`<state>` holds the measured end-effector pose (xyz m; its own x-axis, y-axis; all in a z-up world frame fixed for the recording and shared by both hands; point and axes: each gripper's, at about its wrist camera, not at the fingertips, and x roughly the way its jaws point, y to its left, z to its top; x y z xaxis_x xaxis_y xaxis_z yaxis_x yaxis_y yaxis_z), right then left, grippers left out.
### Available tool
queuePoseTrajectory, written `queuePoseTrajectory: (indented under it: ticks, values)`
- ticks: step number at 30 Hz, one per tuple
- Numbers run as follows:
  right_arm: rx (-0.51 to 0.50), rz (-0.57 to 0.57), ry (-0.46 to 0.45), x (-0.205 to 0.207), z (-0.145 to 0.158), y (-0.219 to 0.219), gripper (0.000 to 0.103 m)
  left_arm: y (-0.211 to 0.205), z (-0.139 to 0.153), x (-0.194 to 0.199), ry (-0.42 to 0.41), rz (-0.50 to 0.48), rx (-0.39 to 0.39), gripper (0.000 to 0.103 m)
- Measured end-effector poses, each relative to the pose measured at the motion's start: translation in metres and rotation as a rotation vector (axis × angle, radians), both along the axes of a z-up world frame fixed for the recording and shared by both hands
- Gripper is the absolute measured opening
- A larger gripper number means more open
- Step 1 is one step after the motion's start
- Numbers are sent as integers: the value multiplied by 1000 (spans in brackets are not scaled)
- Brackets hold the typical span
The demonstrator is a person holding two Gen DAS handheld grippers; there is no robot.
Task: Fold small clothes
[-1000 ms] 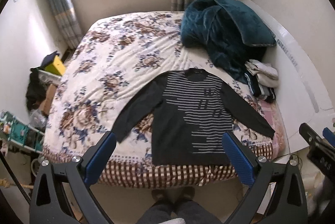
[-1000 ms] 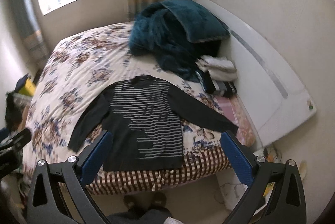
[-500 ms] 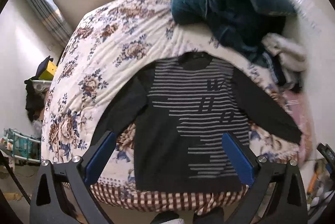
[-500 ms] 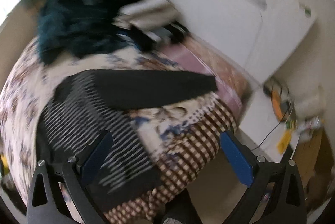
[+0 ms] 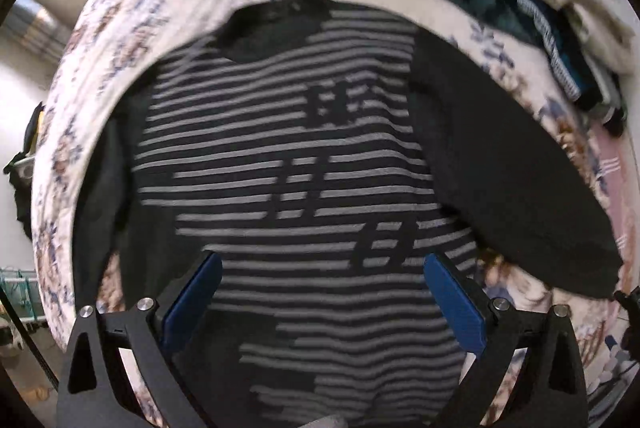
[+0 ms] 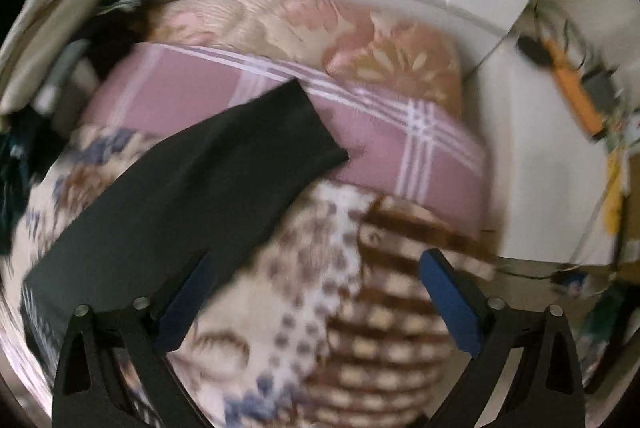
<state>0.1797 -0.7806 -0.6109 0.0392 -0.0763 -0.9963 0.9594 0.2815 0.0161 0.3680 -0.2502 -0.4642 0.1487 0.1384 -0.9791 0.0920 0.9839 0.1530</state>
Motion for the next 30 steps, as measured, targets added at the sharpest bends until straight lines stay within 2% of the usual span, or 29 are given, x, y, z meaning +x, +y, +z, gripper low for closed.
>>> queuePoseTrajectory:
  ticks: [1,3,7,8,9,11,13,15,18,20,26,30]
  values:
    - [12,-27,-28,-3,-12,-6,96,-3,-12,4,10,-10,3,103]
    - [43,-93,-108,-7,-33,-17,77,-8,-30,13,21,-24,0,103]
    - [17,-212,-212,-11,-61,-31,64,-10,-57,29,27,-39,5,103]
    - [-14,-229,-233,-11,-63,-33,53,-9,-61,32,27,-38,6,103]
    - [-39,-232,-243,-9,-63,-34,31,-6,-64,35,29,-38,6,103]
    - [-74,-225,-218,-3,-67,-37,9,1,-68,40,25,-36,9,103]
    - [-115,-198,-181,8,-63,-35,5,10,-66,44,10,-32,11,103]
    - [-161,-145,-163,22,-52,-28,5,24,-62,48,-6,-12,7,103]
    - [-215,-34,-188,53,-21,-11,5,48,-54,55,-25,31,-1,103]
    - [-245,57,-235,75,9,11,5,68,-50,56,-36,67,-3,103]
    - [-262,368,-395,176,87,125,5,151,-40,61,-74,196,26,103]
    - [-198,550,-485,249,111,233,5,224,-41,58,-99,302,71,103]
